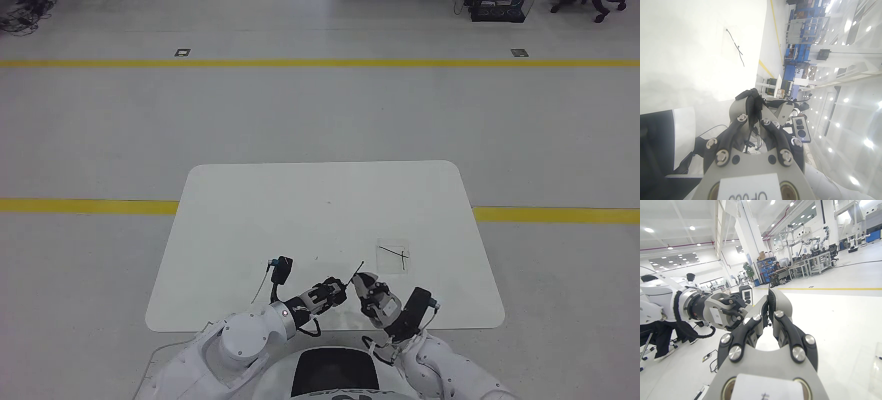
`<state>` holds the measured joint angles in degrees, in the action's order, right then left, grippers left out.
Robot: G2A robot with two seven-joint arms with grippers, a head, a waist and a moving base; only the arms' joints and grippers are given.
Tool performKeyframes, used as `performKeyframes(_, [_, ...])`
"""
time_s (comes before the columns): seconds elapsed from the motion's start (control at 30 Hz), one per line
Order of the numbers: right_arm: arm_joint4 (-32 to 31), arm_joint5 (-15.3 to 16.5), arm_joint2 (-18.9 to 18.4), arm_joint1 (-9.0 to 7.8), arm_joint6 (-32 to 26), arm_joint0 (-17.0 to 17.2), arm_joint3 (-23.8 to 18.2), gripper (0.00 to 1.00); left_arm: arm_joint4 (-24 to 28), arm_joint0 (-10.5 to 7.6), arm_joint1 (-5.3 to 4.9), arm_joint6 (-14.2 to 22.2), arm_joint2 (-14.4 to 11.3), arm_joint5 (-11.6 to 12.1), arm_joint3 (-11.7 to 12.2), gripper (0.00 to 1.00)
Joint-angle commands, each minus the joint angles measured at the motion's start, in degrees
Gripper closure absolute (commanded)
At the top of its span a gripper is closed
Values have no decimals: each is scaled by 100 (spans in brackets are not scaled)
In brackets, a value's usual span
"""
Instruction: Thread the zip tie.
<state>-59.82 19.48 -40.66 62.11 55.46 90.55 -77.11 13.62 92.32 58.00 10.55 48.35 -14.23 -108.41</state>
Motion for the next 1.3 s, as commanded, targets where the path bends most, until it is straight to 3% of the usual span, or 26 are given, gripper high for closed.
performKeyframes(0.0, [-15,0,-5,2,21,-4,9,100,0,0,0,0,0,0,0,100])
performKeyframes(1.27, [-154,0,-33,28,185,-5,23,100,0,0,0,0,0,0,0,100])
